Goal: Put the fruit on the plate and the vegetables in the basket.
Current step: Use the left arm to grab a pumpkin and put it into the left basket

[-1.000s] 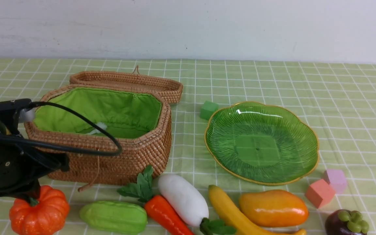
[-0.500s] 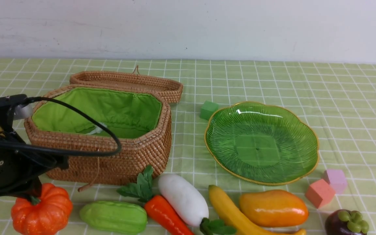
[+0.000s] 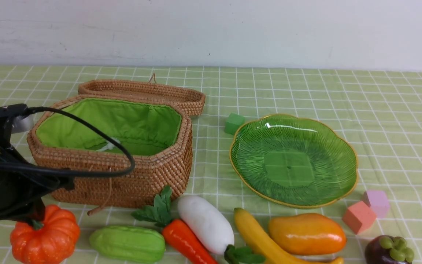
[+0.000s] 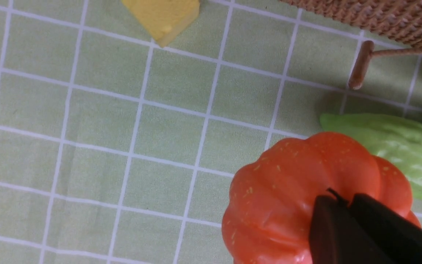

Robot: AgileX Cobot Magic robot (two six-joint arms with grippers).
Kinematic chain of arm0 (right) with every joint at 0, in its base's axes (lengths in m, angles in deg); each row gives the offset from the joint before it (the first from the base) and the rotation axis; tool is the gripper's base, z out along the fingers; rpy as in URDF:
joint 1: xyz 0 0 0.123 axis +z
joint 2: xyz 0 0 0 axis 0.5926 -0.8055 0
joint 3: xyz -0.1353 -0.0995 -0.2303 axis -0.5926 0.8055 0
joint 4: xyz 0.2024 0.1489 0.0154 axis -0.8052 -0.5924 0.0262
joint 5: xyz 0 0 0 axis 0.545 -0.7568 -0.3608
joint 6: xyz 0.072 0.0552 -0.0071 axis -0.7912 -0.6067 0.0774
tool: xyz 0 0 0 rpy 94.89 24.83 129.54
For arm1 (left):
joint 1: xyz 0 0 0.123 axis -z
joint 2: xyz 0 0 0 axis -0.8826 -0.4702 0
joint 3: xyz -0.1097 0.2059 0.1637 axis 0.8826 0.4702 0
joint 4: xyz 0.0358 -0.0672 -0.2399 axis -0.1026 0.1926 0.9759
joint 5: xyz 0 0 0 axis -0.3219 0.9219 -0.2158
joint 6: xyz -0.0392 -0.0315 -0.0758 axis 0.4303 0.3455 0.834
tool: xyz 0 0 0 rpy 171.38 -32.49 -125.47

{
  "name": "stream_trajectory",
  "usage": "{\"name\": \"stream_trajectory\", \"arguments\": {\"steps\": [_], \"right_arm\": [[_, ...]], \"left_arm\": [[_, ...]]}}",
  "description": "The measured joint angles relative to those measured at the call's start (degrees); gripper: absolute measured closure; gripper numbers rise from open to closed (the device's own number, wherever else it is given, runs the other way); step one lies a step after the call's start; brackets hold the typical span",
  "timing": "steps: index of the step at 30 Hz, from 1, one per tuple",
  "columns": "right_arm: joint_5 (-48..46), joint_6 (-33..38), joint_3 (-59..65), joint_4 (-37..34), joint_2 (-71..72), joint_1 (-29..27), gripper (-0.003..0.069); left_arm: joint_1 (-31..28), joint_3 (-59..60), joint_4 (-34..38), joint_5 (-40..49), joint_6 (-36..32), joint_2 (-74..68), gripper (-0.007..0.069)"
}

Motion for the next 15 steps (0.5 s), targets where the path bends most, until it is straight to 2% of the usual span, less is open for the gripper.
{"name": "stream_trajectory", "arguments": {"steps": [15], "right_arm": [[0.0,0.0,0.0,0.0,0.0,0.0,0.0419]], "left_arm": [[0.0,0.0,0.07,0.07,-0.58,0.0,0.0613]]}}
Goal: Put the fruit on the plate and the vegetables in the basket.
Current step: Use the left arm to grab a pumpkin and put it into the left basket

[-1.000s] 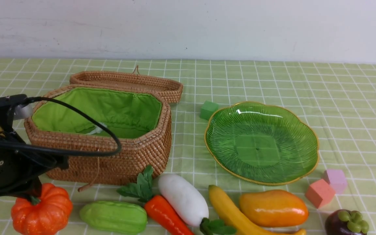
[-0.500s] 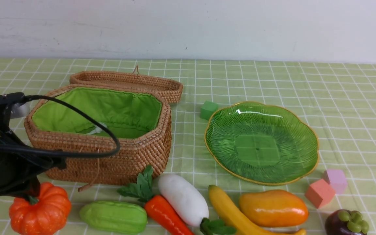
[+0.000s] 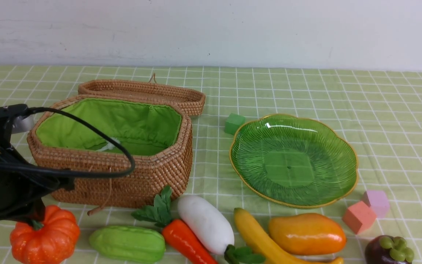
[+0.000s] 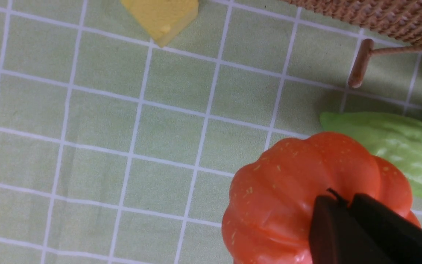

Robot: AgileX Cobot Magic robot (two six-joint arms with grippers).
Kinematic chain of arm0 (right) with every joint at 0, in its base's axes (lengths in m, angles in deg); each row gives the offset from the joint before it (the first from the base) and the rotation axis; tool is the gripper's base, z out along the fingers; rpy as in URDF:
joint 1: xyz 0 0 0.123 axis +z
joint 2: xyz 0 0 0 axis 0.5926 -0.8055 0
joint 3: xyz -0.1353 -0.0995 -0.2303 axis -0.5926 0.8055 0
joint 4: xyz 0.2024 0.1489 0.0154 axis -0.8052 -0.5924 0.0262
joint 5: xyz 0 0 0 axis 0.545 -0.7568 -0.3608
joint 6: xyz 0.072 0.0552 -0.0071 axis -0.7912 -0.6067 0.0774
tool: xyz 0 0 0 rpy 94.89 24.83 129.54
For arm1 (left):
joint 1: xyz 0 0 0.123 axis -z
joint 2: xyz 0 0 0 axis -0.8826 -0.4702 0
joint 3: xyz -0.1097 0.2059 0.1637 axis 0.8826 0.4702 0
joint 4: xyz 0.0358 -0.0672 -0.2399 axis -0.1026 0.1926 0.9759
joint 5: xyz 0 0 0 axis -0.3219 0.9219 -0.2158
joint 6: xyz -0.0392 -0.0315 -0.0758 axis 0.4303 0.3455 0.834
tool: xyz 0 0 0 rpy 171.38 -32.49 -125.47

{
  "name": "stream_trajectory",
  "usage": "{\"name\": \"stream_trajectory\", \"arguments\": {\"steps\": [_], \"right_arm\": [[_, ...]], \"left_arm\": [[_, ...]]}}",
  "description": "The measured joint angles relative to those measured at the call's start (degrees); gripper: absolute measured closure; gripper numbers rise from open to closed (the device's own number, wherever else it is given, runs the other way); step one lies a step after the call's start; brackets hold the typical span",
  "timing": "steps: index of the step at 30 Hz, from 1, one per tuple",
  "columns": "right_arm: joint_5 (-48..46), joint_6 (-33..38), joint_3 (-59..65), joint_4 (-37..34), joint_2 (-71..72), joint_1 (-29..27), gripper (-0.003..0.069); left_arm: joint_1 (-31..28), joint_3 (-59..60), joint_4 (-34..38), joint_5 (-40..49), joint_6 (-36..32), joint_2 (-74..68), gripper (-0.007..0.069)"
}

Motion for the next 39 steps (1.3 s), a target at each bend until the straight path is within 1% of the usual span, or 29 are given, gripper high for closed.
{"name": "stream_trajectory", "arguments": {"steps": [16,20,26,29,30,35,39], "right_arm": [[0.0,0.0,0.0,0.0,0.0,0.0,0.0419],[0.0,0.0,0.0,0.0,0.0,0.0,0.0419],[0.0,0.0,0.0,0.0,0.0,0.0,0.0419],[0.0,0.0,0.0,0.0,0.0,0.0,0.0419],[0.0,0.0,0.0,0.0,0.0,0.0,0.0419],[0.0,0.0,0.0,0.0,0.0,0.0,0.0419],[0.0,0.0,0.0,0.0,0.0,0.0,0.0419]], "left_arm": [[0.0,0.0,0.36,0.24,-0.2,0.0,0.0613],[0.0,-2.49,0.48,1.87,-0.25,0.0,0.0613],[0.0,-14.03,0.52,2.35,-0.64,-0.88,0.0613],[0.0,-22.87,0.52,2.35,-2.08,-4.13,0.0613],[0.0,-23.43,0.52,2.35,-2.27,-4.77,0.0613],[0.0,-36.83,0.41,2.07,-3.36,-16.72,0.0613],[0.0,-41.84,-0.08,1.57,-3.36,-23.46,0.0602]]}}
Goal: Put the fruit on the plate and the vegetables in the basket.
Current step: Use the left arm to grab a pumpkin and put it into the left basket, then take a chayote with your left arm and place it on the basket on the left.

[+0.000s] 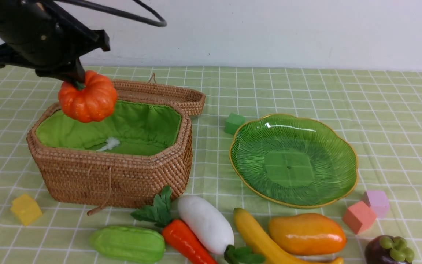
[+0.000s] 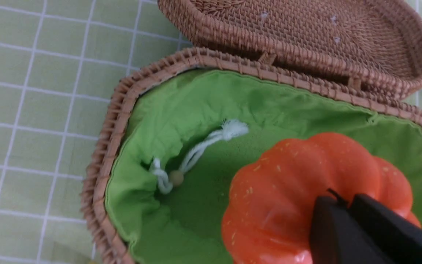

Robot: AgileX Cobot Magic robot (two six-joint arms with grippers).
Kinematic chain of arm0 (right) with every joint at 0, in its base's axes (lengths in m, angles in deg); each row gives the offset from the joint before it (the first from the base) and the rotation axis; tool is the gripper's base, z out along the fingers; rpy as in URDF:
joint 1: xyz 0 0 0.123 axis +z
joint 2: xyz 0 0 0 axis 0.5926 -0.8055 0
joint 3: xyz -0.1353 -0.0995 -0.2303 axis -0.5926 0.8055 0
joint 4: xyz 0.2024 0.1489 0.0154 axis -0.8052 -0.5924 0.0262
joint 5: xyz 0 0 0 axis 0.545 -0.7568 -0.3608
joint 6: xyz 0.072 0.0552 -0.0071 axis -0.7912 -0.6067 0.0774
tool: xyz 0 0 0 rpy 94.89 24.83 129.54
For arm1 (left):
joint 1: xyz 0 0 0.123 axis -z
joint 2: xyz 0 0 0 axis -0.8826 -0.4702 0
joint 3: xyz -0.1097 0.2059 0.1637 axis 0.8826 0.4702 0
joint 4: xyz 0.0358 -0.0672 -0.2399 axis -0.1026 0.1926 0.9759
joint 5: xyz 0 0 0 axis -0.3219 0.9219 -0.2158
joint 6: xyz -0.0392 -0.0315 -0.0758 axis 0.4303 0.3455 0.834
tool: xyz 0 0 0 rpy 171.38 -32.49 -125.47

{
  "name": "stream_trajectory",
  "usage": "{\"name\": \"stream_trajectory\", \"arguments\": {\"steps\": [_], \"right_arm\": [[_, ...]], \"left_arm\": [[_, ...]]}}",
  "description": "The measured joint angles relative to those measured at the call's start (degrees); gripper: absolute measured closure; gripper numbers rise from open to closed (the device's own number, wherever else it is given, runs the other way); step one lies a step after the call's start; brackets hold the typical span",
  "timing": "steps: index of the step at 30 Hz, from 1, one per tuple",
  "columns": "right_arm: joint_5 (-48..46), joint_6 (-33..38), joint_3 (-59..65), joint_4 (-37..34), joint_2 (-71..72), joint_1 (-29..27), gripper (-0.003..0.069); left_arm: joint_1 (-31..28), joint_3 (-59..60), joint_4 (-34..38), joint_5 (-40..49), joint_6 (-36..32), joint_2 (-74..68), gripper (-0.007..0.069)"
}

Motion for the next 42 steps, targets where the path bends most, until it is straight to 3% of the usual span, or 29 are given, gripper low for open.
{"name": "stream_trajectory", "arguments": {"steps": [5,7,9,12,16,21,28,42], "right_arm": [[0.0,0.0,0.0,0.0,0.0,0.0,0.0419],[0.0,0.0,0.0,0.0,0.0,0.0,0.0419],[0.0,0.0,0.0,0.0,0.0,0.0,0.0419],[0.0,0.0,0.0,0.0,0.0,0.0,0.0419],[0.0,0.0,0.0,0.0,0.0,0.0,0.0419],[0.0,0.0,0.0,0.0,0.0,0.0,0.0419],[0.0,0.0,0.0,0.0,0.0,0.0,0.0419],[0.0,0.0,0.0,0.0,0.0,0.0,0.0419]], "left_arm": [[0.0,-2.13,-0.1,-0.8,0.18,-5.09,0.0526],[0.0,-2.18,-0.12,-1.01,1.16,-6.11,0.0445],[0.0,-2.23,-0.17,-0.04,2.79,-6.13,0.0304],[0.0,-2.2,-0.17,2.2,3.0,-4.76,0.0151],[0.0,-2.2,-0.05,6.43,2.79,-1.05,0.0007],[0.71,-0.64,2.35,11.18,1.53,5.38,-0.0022],[2.98,11.29,2.12,7.28,-1.75,15.12,0.0039],[4.67,34.72,2.67,-1.1,4.85,17.08,0.0051]]}}
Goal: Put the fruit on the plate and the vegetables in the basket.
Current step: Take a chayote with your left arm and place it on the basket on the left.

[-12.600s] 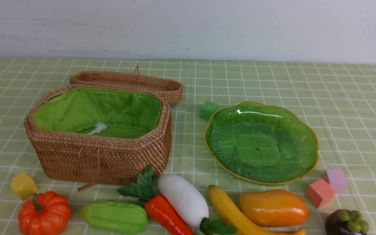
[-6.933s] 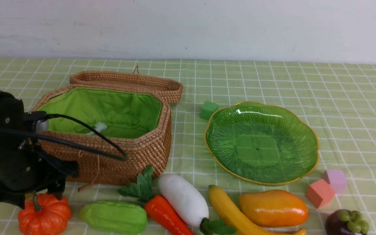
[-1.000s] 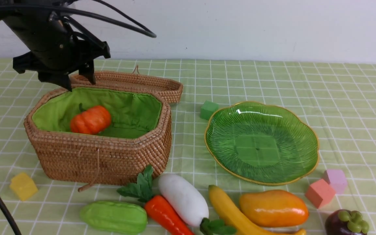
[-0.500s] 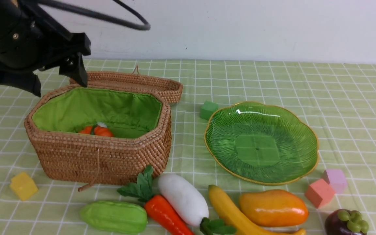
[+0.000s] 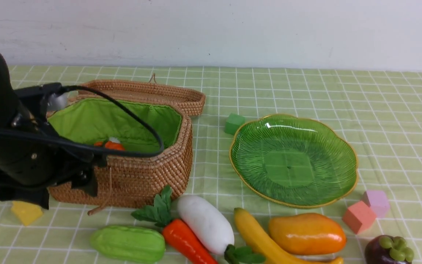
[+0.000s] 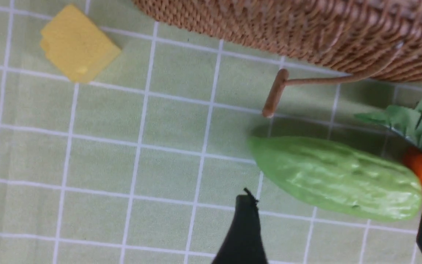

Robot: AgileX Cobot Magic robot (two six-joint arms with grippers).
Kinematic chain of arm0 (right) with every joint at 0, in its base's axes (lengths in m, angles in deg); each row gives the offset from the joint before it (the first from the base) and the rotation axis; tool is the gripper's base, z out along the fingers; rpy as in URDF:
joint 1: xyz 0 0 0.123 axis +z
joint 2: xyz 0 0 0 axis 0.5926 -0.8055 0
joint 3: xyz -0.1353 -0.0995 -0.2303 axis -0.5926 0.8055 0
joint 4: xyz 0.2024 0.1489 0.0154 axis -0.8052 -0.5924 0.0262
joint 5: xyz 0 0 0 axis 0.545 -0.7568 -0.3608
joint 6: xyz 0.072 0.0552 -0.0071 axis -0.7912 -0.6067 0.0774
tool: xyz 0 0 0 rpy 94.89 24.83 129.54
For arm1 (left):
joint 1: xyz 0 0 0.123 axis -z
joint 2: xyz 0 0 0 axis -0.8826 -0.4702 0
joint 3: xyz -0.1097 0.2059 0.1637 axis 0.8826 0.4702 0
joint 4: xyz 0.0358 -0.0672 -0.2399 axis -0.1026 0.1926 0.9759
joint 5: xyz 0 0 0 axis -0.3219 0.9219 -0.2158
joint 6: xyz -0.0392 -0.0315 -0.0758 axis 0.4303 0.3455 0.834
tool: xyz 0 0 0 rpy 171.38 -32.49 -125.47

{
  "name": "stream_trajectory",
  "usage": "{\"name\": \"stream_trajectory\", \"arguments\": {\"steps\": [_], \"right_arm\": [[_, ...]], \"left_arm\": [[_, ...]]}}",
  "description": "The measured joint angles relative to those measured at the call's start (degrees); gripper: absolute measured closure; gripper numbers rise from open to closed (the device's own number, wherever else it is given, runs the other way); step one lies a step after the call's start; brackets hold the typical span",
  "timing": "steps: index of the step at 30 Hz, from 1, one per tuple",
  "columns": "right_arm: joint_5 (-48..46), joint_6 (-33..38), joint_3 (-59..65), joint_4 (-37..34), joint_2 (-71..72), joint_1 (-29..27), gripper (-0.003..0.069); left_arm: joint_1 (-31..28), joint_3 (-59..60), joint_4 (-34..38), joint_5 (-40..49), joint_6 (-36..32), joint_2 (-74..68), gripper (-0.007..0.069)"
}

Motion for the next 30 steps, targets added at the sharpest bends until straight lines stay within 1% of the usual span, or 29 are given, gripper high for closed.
{"name": "stream_trajectory", "arguments": {"steps": [11,22,30], "right_arm": [[0.0,0.0,0.0,0.0,0.0,0.0,0.0419],[0.0,0.0,0.0,0.0,0.0,0.0,0.0419],[0.0,0.0,0.0,0.0,0.0,0.0,0.0419]], "left_arm": [[0.0,1.36,2.49,-0.55,0.11,-3.94,0.0053],[0.0,1.41,2.89,-0.25,-0.36,-5.42,0.0053],[0.0,1.41,4.38,3.13,-1.67,-4.11,0.0053]]}}
